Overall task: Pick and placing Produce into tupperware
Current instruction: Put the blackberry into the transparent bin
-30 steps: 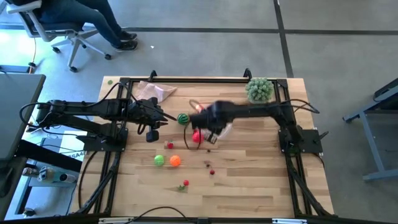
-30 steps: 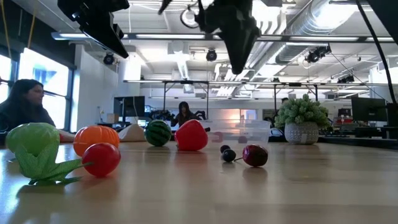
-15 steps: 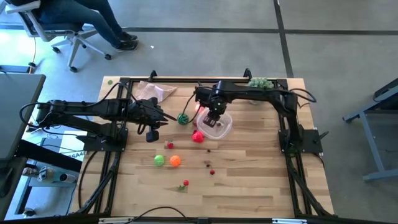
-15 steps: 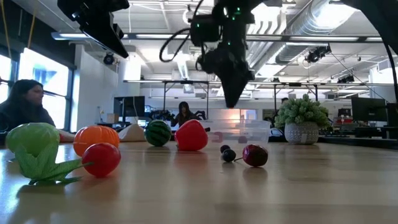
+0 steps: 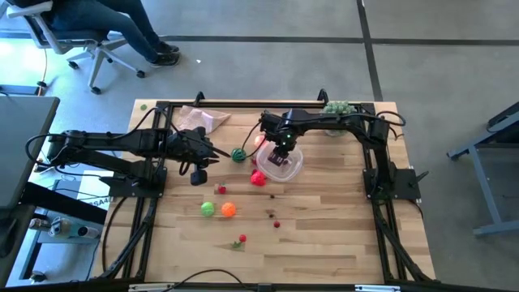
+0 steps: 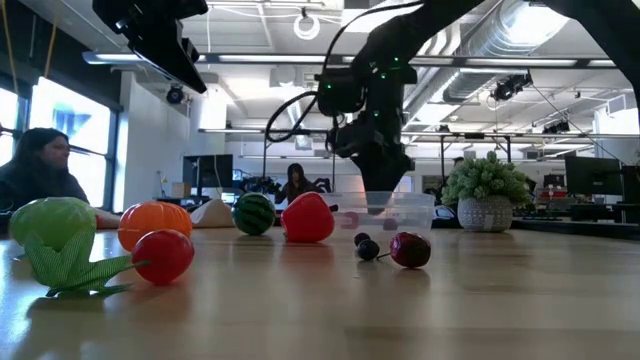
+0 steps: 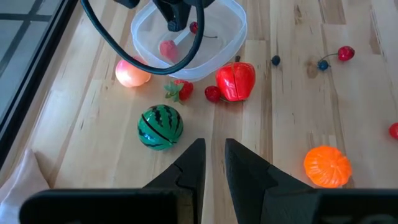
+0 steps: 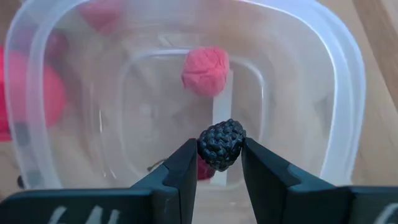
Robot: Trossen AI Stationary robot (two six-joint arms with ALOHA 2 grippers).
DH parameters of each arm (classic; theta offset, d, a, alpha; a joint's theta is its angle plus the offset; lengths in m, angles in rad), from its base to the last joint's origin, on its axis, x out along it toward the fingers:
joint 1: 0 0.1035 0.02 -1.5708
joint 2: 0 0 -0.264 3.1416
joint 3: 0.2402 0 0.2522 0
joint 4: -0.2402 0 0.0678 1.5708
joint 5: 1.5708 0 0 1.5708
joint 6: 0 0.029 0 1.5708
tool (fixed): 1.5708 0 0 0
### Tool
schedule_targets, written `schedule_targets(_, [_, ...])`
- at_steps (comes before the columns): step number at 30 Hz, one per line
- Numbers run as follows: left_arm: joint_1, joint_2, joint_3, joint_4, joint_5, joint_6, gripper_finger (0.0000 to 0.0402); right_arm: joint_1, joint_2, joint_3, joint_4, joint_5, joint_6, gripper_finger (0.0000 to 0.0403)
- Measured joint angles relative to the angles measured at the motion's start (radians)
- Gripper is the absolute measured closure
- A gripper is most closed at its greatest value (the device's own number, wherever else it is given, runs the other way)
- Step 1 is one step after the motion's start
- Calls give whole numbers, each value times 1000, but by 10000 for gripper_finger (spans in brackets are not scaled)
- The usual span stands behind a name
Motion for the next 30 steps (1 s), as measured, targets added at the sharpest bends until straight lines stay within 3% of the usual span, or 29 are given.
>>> schedule_targets(30, [0,0,0,0,0,0,350,-6,0,-46,60,-19,2,297])
